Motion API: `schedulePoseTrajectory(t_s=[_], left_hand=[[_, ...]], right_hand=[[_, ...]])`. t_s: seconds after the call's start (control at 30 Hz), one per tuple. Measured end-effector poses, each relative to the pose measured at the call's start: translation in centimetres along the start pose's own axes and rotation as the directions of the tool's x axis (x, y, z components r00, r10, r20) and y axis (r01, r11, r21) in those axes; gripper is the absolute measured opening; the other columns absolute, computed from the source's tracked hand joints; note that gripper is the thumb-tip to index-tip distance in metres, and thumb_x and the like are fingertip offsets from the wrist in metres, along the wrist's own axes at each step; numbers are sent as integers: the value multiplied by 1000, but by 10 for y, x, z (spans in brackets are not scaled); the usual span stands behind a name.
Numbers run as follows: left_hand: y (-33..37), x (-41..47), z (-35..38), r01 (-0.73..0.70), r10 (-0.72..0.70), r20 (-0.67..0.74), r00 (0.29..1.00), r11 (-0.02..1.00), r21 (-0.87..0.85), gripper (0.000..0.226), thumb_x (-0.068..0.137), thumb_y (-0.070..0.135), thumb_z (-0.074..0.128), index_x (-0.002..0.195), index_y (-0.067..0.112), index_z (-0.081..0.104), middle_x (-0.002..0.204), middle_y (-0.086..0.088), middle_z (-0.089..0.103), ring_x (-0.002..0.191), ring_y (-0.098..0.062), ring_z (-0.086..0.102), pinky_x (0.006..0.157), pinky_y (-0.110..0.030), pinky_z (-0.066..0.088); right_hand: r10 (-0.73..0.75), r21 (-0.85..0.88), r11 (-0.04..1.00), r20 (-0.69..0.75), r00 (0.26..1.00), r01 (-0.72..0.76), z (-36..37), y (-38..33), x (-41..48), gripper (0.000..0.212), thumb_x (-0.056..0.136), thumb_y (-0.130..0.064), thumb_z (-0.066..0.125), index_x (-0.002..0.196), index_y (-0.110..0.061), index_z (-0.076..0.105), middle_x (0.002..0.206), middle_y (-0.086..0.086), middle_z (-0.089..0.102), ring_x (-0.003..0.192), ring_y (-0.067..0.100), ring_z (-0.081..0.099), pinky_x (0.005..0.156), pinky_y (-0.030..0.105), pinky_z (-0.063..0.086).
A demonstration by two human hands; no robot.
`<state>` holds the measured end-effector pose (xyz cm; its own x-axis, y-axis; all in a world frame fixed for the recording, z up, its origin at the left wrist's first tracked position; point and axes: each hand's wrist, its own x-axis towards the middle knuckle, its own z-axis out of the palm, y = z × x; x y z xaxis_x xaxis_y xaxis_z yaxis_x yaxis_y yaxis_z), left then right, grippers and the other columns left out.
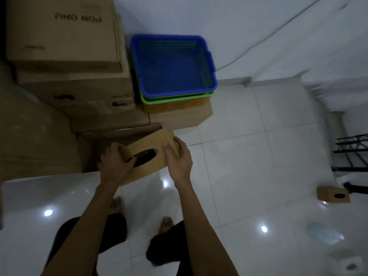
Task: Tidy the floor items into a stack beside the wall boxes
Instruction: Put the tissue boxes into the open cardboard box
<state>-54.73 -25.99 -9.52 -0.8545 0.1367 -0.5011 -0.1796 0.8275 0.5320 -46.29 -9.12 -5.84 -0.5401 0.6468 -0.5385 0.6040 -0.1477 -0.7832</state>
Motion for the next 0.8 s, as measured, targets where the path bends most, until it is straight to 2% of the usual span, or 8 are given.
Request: schedulePoseTrajectory(t_s=[0.13,0.23,0.27,0.37,0.43,0.6,0.73,0.8], left_hand=[[-66,64,49,0,-13,-109,994,994,-114,50,79,38,80,112,17,49,109,-8,60,103,-34,60,85,-51,50],[-114,108,83,-20,-22,-209,978,980,-198,55,81,37,80,122,16,48,119,-11,61,110,-35,59,87,-49,49],[-129,121,93,-36,-19,-234,972,973,-227,57,83,35,79,127,15,48,123,-12,60,114,-36,58,90,-49,48],[-170,155,118,-63,-16,-292,956,963,-261,61,88,37,75,136,14,46,134,-14,57,123,-39,54,98,-51,46],[-194,175,132,-51,-48,-337,940,959,-280,61,88,40,73,135,11,48,133,-16,57,122,-39,55,100,-52,46],[-241,212,149,-36,-128,-402,907,926,-376,50,88,27,71,128,4,54,126,-19,61,119,-37,57,106,-50,45],[-267,220,155,41,-237,-424,874,906,-421,74,88,26,72,149,8,34,148,-20,42,137,-39,41,114,-50,33],[-273,218,156,47,-292,-441,849,872,-487,75,91,24,69,152,8,28,152,-19,39,139,-38,38,115,-49,32]], right_hand=[[-92,16,996,26,995,92,64,60,64,83,69,-65,76,141,-39,45,135,-14,52,122,9,52,100,28,49],[-206,76,977,74,976,200,113,99,105,82,67,-59,81,139,-39,47,135,-14,56,119,7,54,91,12,50],[-246,84,968,94,965,238,128,111,117,82,66,-60,81,138,-40,47,135,-13,57,119,8,55,90,13,52],[-332,61,943,182,925,327,171,144,147,89,63,-66,79,141,-42,42,138,-10,57,125,12,55,98,38,55],[-401,40,913,261,878,405,198,165,163,95,65,-62,81,146,-38,36,141,-9,56,129,13,54,102,43,53],[-495,-20,832,426,757,555,260,211,192,115,65,-42,92,156,-20,25,147,-1,52,135,15,48,113,44,44],[-513,-35,790,508,692,612,306,231,203,110,59,-34,97,149,-22,34,147,1,46,134,19,45,111,40,43],[-520,-37,777,524,675,628,322,238,204,107,59,-30,97,147,-24,36,146,2,42,136,22,40,109,34,40]])
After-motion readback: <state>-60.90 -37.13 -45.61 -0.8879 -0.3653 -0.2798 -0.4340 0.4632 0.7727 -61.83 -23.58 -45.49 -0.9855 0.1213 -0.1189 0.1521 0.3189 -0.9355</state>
